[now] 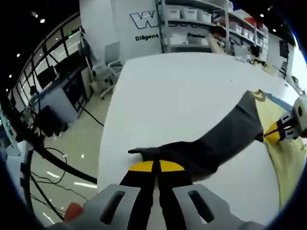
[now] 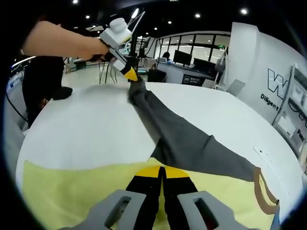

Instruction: Fold the garment on the visible template until the final outline fits inside the template.

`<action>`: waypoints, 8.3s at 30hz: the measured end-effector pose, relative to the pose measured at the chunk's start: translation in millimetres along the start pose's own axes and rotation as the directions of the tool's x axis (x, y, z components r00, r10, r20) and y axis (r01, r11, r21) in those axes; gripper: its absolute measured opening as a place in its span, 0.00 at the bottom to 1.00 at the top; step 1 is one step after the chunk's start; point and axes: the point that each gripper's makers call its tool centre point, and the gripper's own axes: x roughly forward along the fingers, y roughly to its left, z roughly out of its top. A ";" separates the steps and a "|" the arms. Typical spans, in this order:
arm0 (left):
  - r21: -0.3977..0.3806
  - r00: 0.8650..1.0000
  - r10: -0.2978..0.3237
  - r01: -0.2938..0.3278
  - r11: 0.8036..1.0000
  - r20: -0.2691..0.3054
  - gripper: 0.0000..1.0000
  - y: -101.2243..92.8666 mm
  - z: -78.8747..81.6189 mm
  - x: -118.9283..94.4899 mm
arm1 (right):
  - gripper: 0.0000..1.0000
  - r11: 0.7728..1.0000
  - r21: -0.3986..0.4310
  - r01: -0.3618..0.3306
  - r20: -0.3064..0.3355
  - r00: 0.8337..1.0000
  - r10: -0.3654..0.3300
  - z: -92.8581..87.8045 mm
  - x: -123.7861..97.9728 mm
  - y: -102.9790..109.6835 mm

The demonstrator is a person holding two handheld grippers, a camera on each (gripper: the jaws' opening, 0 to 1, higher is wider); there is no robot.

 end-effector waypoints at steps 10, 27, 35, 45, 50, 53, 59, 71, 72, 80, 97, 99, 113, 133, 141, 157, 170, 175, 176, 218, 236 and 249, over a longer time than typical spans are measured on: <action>0.029 0.998 0.051 -0.052 0.998 0.028 0.00 17.5 9.3 -25.9 | 0.00 1.000 -0.010 -0.002 -0.009 1.000 0.001 -0.2 -0.2 0.3; 0.061 0.992 0.090 -0.085 0.995 -0.091 0.00 16.8 -31.8 -7.7 | 0.00 1.000 -0.021 -0.021 -0.032 0.999 0.020 -0.7 -1.2 2.1; 0.081 0.990 0.094 -0.086 0.993 -0.101 0.00 16.2 -33.6 -5.3 | 0.00 0.990 -0.057 -0.130 0.000 0.991 0.130 17.7 -12.9 37.6; 0.081 0.990 0.096 -0.088 0.993 -0.104 0.00 15.5 -33.1 -6.6 | 0.00 0.986 -0.088 -0.142 -0.049 0.989 0.138 -1.2 -14.7 53.9; 0.082 0.988 0.103 -0.095 0.992 -0.110 0.00 19.0 -36.0 -8.2 | 0.00 0.968 -0.069 -0.240 -0.062 0.970 0.236 -2.2 -22.4 74.5; 0.078 0.987 0.110 -0.101 0.992 -0.116 0.00 22.5 -39.4 -8.7 | 0.00 0.953 -0.066 -0.295 -0.074 0.954 0.290 -3.3 -26.4 86.5; 0.076 0.985 0.109 -0.100 0.992 -0.136 0.00 20.4 -53.3 -11.0 | 0.00 0.965 -0.092 -0.247 0.005 0.969 0.248 19.5 -25.2 76.5; 0.054 0.986 0.103 -0.097 0.994 -0.128 0.00 16.6 -62.2 -20.8 | 0.00 0.997 -0.005 0.071 0.041 0.997 -0.071 35.0 -7.1 -38.3; 0.053 0.986 0.103 -0.097 0.994 -0.128 0.00 16.9 -62.3 -21.0 | 0.00 0.995 0.014 0.102 0.046 0.994 -0.102 34.2 -7.6 -48.7; 0.052 0.989 0.099 -0.093 0.994 -0.113 0.00 17.2 -56.1 -23.5 | 0.15 0.959 0.119 0.256 -0.026 0.967 -0.255 5.5 -8.4 -119.6; 0.054 0.991 0.093 -0.088 0.995 -0.099 0.00 29.2 -52.1 -20.2 | 0.14 0.910 0.232 0.343 -0.146 0.937 -0.316 -31.2 -3.4 -180.2; 0.055 0.991 0.093 -0.088 0.995 -0.097 0.00 30.3 -51.4 -20.5 | 0.13 0.916 0.224 0.333 -0.149 0.941 -0.306 -33.0 -0.6 -181.7; 0.040 0.991 0.093 -0.089 0.995 -0.100 0.00 29.0 -55.7 -22.1 | 0.00 0.904 0.174 0.391 -0.149 0.918 -0.368 -35.3 -2.6 -200.6; -0.030 0.986 0.092 -0.098 0.995 -0.140 0.00 18.8 -82.7 -12.3 | 0.02 0.897 0.146 0.416 -0.083 0.909 -0.408 -9.8 -27.9 -196.8; -0.149 0.986 0.123 -0.139 0.979 -0.113 0.07 30.9 -75.7 -19.7 | 0.00 0.907 0.121 0.403 0.052 0.910 -0.411 31.3 -50.7 -177.3; -0.278 0.988 0.119 -0.143 0.950 -0.101 0.05 28.6 -75.7 0.1 | 0.00 0.945 0.017 0.326 0.139 0.935 -0.325 56.6 -54.4 -122.0; -0.301 0.987 0.122 -0.147 0.942 -0.101 0.00 28.4 -76.1 3.4 | 0.00 0.956 0.005 0.292 0.111 0.950 -0.291 33.1 -62.2 -93.2; -0.301 0.989 0.122 -0.143 0.943 -0.085 0.00 28.6 -70.2 1.5 | 0.17 0.949 0.055 0.311 0.144 0.938 -0.316 34.5 -94.1 -90.3; -0.301 0.989 0.121 -0.141 0.943 -0.085 0.00 27.8 -69.3 0.6 | 0.24 0.946 0.072 0.316 0.139 0.936 -0.324 32.4 -98.8 -89.9; -0.297 0.989 0.107 -0.073 0.952 0.100 0.00 -15.4 25.6 -72.9 | 0.66 0.849 0.306 0.430 -0.044 0.898 -0.438 -62.6 -261.5 5.0; -0.162 0.975 -0.103 0.136 0.977 0.198 0.00 -142.6 99.2 -62.6 | 0.64 0.830 0.328 0.452 -0.021 0.881 -0.472 -60.7 -283.2 10.5; -0.029 0.941 -0.271 0.282 0.959 0.204 0.00 -240.5 132.3 -60.2 | 0.63 0.819 0.348 0.457 -0.020 0.877 -0.481 -64.9 -286.6 7.2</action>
